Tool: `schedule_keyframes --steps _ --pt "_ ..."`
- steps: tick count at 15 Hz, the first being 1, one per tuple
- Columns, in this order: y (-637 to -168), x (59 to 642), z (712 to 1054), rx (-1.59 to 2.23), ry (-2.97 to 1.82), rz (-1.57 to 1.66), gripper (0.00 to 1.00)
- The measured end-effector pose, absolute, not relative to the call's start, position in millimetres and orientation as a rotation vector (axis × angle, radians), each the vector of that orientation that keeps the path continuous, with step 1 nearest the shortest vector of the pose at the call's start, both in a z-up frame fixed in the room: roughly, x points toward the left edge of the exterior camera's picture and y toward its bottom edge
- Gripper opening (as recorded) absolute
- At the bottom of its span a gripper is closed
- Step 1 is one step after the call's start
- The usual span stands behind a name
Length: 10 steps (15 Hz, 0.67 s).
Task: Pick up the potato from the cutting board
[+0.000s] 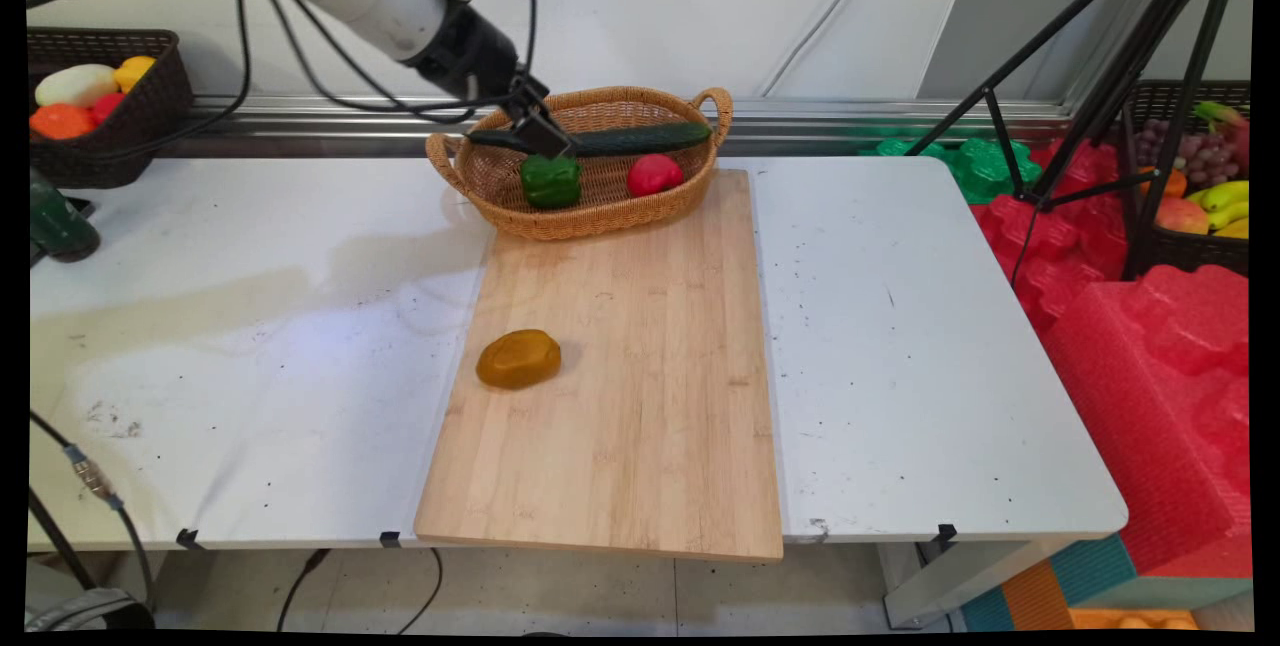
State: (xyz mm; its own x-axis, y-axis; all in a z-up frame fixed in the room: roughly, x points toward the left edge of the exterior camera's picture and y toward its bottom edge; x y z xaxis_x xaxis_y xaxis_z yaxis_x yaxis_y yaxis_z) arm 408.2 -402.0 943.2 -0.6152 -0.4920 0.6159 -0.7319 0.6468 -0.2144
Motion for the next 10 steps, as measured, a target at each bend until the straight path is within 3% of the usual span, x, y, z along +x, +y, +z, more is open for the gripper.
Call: schedule_keyframes --steps 10 --pt "-316 402 929 0.873 -2.477 0.51 1.0"
